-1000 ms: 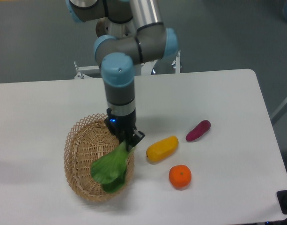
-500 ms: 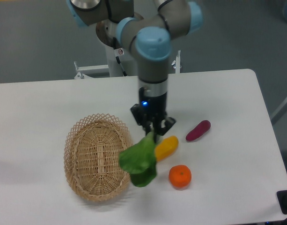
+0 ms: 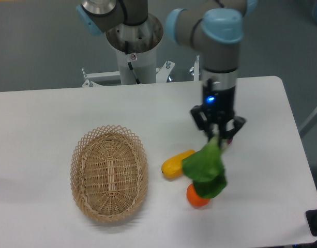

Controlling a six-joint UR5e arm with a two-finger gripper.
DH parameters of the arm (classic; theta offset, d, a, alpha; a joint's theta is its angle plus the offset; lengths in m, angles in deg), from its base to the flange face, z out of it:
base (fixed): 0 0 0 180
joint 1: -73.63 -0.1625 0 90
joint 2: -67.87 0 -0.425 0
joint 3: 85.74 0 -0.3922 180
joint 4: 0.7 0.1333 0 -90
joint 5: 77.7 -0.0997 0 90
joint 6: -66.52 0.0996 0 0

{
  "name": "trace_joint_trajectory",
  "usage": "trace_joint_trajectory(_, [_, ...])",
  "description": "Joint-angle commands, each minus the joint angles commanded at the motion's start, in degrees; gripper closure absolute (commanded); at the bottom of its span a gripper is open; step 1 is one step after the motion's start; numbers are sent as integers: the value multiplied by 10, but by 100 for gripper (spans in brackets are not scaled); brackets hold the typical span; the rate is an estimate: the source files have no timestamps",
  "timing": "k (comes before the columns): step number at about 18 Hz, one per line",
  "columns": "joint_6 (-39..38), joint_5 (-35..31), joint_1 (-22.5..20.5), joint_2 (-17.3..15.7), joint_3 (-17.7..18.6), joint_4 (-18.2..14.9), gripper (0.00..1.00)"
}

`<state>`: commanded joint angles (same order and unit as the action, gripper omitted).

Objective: Pick up the green vegetable from the basket

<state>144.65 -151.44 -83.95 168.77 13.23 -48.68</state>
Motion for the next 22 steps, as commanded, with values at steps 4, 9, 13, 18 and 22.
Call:
trace_joint_trajectory(4, [11,-1,-9,0,5,-3,68])
trace_joint_trajectory(9, [17,-1,-16,-1,12,-4,68])
trace_joint_trajectory(13, [17,-1,-15,-2,11,-4,68])
trace_joint_trajectory(18, [18,-1,-15,-2,12,-4,68])
trace_joint_trajectory(22, [18,-3,-13,-2,12,-3,68])
